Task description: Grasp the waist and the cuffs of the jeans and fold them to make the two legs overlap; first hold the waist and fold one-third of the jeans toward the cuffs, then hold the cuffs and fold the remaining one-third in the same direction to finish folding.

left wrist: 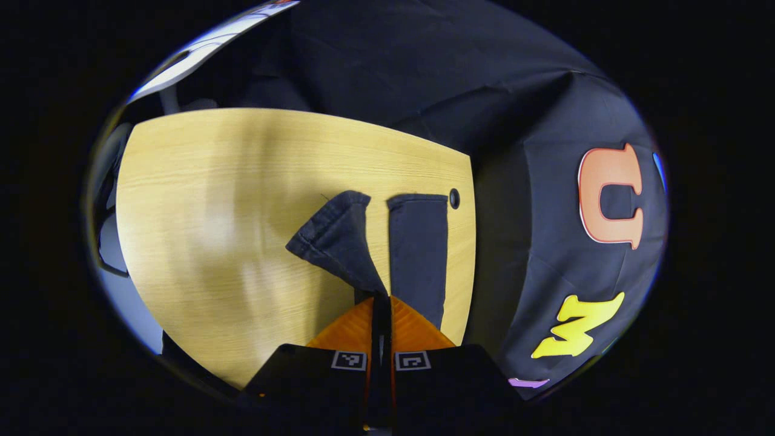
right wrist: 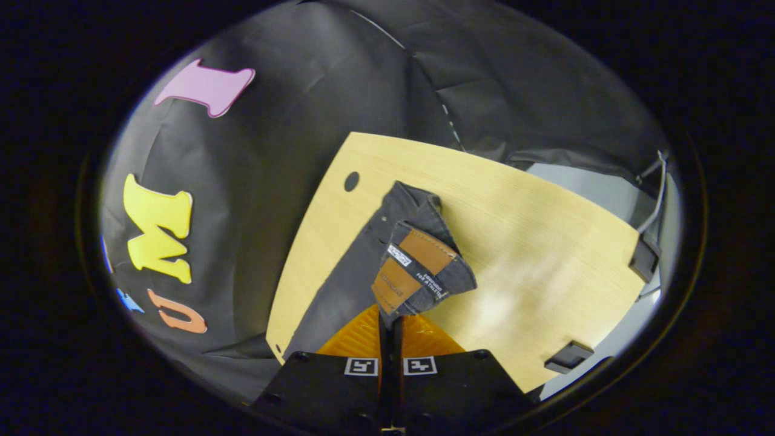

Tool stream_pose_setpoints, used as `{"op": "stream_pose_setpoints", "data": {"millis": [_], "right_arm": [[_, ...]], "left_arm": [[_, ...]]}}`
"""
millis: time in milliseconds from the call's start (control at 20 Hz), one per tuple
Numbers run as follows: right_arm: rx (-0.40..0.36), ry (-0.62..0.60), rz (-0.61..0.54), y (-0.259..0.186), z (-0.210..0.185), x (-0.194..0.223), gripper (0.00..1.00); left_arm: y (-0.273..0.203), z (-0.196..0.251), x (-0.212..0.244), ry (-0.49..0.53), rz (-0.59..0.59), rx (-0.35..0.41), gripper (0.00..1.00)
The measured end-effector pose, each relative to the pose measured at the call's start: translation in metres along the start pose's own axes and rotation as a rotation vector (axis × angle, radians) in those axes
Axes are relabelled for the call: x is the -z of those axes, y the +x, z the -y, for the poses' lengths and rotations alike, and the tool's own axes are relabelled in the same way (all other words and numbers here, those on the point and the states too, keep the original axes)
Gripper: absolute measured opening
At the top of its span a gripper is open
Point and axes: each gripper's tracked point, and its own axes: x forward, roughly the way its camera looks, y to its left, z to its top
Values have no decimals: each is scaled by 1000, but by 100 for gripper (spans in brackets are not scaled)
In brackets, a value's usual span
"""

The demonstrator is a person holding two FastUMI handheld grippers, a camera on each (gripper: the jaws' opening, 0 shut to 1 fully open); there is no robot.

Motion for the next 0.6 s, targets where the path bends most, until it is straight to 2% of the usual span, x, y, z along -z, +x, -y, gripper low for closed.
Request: {"op": "stream_pose_setpoints", "data": {"millis": [250,350,600], "right_arm": [[10,-40,-39,64,-36,-43,0],[12,-47,-51,96,-42,-57,1],[-1,-26,-82,156,-43,-75,1]], "left_arm": [[69,76,-21,218,-83,25,4],[107,93,-25,278,-108,7,3],[185,116,-29,283,-168,-29,3]]}}
